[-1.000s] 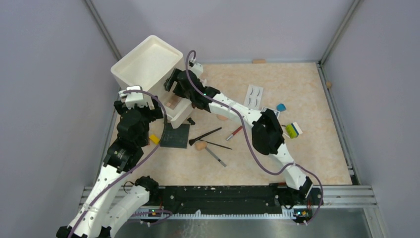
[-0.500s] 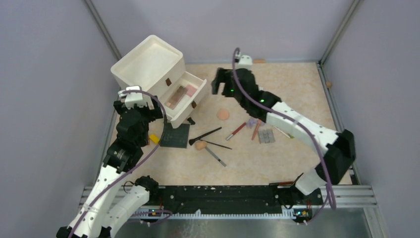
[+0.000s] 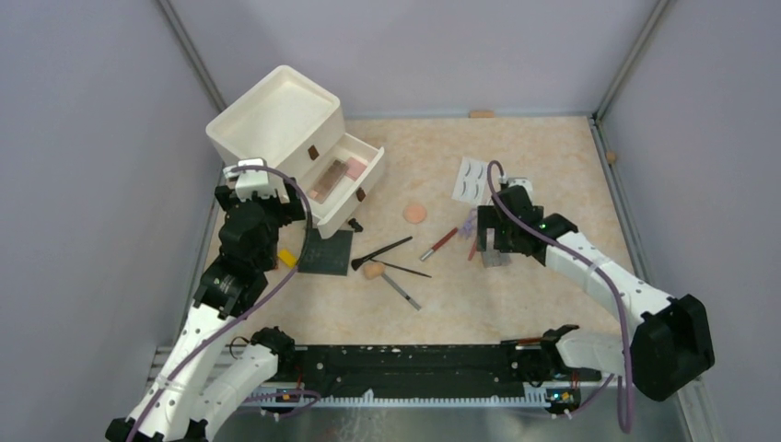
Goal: Organize the makeup
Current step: Pick up the makeup from the center of the board.
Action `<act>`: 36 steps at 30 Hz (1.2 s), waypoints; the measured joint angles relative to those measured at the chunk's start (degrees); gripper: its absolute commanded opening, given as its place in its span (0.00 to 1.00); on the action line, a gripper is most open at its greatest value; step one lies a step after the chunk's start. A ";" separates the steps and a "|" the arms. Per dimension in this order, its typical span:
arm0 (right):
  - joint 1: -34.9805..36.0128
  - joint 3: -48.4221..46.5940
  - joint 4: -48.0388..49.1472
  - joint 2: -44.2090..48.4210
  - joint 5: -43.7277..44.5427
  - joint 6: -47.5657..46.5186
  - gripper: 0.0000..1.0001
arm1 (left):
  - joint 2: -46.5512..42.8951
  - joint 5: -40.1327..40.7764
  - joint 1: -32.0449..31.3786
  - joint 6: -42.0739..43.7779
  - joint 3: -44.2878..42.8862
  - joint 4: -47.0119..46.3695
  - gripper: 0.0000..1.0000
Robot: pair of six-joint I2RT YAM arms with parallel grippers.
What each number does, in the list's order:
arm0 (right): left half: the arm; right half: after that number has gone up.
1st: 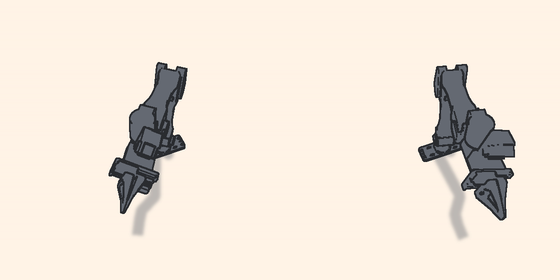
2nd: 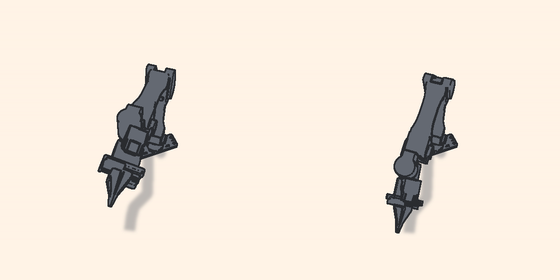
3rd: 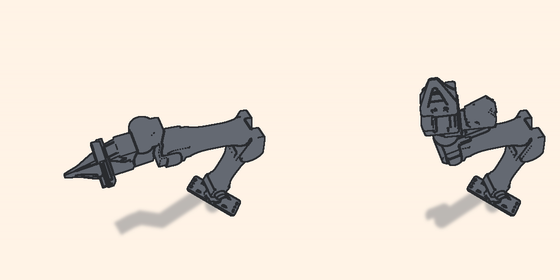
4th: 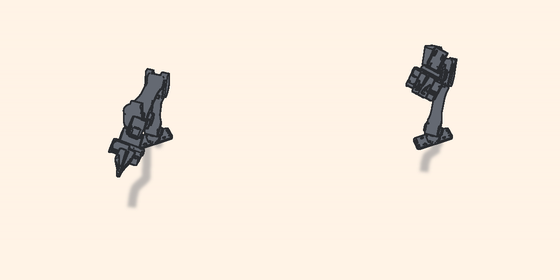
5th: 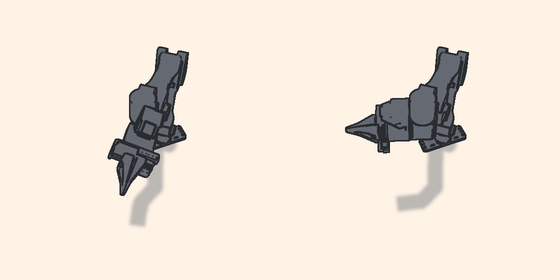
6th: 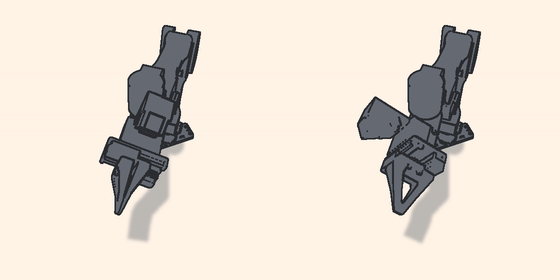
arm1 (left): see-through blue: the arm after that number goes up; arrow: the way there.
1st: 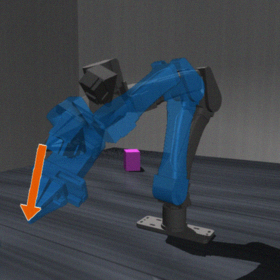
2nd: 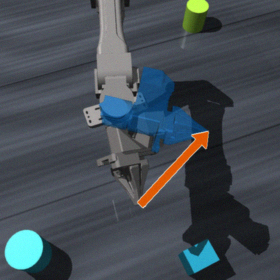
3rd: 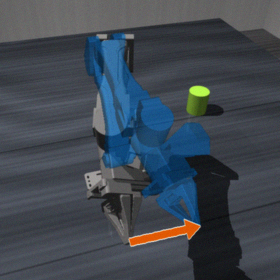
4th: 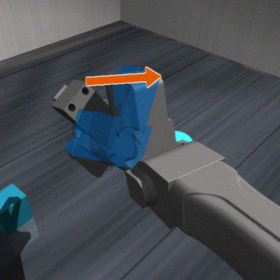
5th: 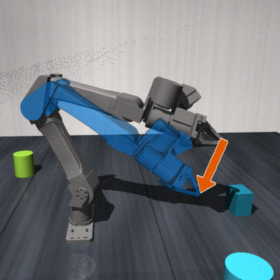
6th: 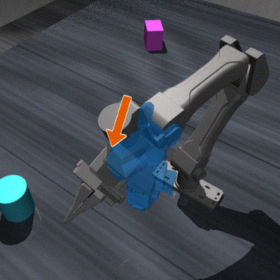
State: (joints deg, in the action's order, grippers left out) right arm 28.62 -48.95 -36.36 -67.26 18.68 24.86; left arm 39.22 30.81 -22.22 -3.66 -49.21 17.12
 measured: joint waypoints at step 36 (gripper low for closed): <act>-7.06 3.41 11.23 -18.78 -10.45 -6.78 0.40 | 0.66 -0.57 0.02 -0.52 0.00 0.02 0.99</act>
State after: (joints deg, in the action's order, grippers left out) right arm 21.56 -45.54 -25.12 -86.04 8.23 18.09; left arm 39.88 30.24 -22.20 -4.19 -49.21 17.15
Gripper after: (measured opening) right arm 0.628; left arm 0.989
